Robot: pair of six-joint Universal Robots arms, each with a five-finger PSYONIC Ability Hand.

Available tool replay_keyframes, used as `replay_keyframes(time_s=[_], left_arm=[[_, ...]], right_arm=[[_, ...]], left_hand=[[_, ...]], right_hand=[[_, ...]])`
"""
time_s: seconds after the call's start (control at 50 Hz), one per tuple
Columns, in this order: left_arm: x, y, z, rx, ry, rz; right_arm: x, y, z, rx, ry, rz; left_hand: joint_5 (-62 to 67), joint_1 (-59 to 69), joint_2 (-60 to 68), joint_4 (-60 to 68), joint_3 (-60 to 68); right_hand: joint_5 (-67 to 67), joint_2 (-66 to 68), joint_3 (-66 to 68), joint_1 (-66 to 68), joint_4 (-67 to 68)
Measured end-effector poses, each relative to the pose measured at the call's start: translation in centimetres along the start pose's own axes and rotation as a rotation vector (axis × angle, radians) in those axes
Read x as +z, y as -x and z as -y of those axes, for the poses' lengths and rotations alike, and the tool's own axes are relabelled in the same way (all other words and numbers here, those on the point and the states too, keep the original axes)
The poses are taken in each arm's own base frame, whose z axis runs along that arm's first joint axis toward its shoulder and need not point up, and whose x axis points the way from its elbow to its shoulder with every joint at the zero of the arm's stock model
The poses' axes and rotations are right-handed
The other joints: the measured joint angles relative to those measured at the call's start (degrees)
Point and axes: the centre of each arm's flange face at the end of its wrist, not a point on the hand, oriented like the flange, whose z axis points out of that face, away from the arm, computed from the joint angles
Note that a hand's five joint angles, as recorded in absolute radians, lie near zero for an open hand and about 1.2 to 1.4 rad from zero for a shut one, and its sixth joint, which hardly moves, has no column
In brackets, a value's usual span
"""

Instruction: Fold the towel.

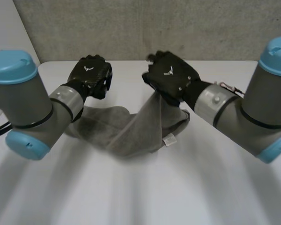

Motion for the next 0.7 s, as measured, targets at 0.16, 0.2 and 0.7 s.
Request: replay_keyframes(time_s=[0.16,0.2,0.7], left_arm=[[-2.2,-2.0,0.0,-0.035,0.024,-0.047],[-3.3,-2.5,-0.7,-0.056,0.057,-0.057],[-6.7,-4.7,-10.9,-0.393,0.413,-0.107]], right_arm=[[-1.0,2.5,0.1,0.015,0.035,0.016],[-1.5,3.2,-0.6,0.030,0.068,0.025],[-3.6,4.2,-5.9,0.081,0.237,-0.040]], left_hand=[[-25.4,-23.5,-11.2,0.0,0.0],[-39.5,-37.4,-23.3,0.0,0.0],[-57.3,-54.4,-39.6,0.0,0.0]], right_hand=[[0.0,0.0,0.0,0.1,0.0],[0.0,0.0,0.0,0.1,0.0],[0.0,0.0,0.0,0.1,0.0]])
